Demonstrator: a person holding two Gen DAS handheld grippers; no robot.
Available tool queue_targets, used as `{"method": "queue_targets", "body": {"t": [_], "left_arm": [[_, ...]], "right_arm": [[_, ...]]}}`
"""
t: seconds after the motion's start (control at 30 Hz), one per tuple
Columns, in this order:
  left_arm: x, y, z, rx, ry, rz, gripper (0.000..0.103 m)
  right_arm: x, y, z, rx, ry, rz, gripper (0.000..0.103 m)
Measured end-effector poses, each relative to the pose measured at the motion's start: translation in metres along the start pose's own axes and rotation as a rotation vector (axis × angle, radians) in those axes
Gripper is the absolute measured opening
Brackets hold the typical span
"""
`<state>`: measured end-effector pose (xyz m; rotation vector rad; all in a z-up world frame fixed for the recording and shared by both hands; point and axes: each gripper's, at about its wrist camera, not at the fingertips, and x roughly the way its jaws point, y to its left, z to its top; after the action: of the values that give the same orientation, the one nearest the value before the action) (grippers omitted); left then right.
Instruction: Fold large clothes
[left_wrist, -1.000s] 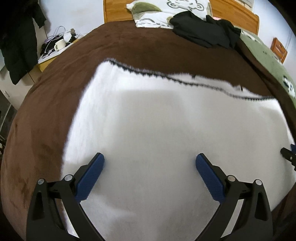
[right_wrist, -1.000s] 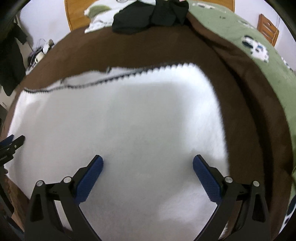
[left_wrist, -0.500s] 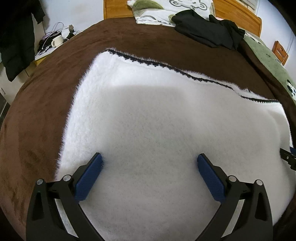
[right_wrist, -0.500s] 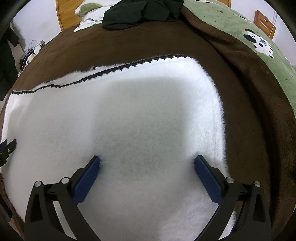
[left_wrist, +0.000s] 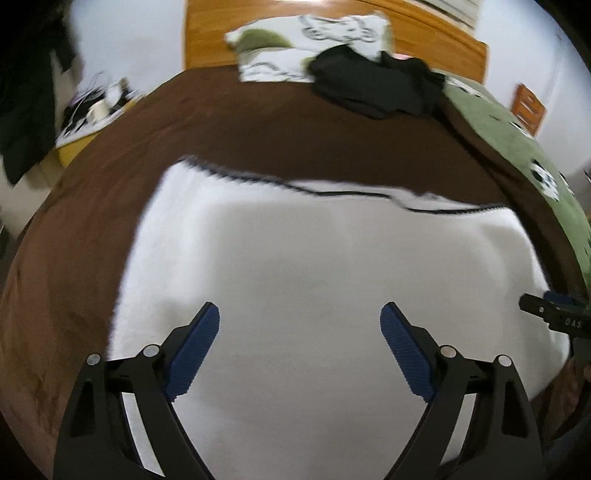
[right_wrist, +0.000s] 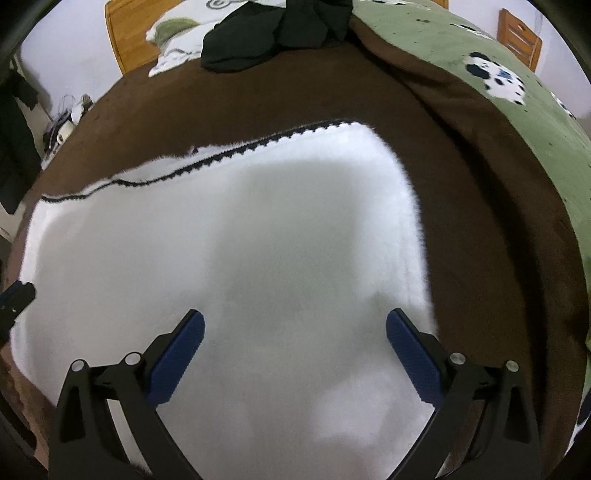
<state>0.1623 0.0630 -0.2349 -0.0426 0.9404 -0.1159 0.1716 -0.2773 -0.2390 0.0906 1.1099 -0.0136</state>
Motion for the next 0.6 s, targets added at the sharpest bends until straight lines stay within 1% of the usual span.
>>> {"method": "queue_targets", "body": {"t": [0.1,0.23,0.33,0.43,0.6], "left_arm": [[0.000,-0.022,0.003,0.031,0.006,-0.034,0.087],[0.009,-0.040,0.003,0.022,0.036,-0.069,0.087],[0.017,-0.046,-0.003,0.027,0.063,-0.067,0.087],[0.029,-0.044,-0.010,0.004,0.101,-0.060,0.088],[0.037,-0.048,-0.015,0.026,0.107,-0.043,0.090]], "right_arm": [[-0.016,-0.006,-0.007,0.015,-0.020,0.008,0.097],[-0.037,-0.010,-0.020,0.033,-0.043,0.031,0.097],[-0.054,-0.020,-0.035,0.040,-0.056,0.038,0.097],[-0.065,-0.026,-0.046,0.060,-0.069,0.049,0.097],[-0.078,-0.048,-0.066,0.176,-0.071,0.120,0.097]]}}
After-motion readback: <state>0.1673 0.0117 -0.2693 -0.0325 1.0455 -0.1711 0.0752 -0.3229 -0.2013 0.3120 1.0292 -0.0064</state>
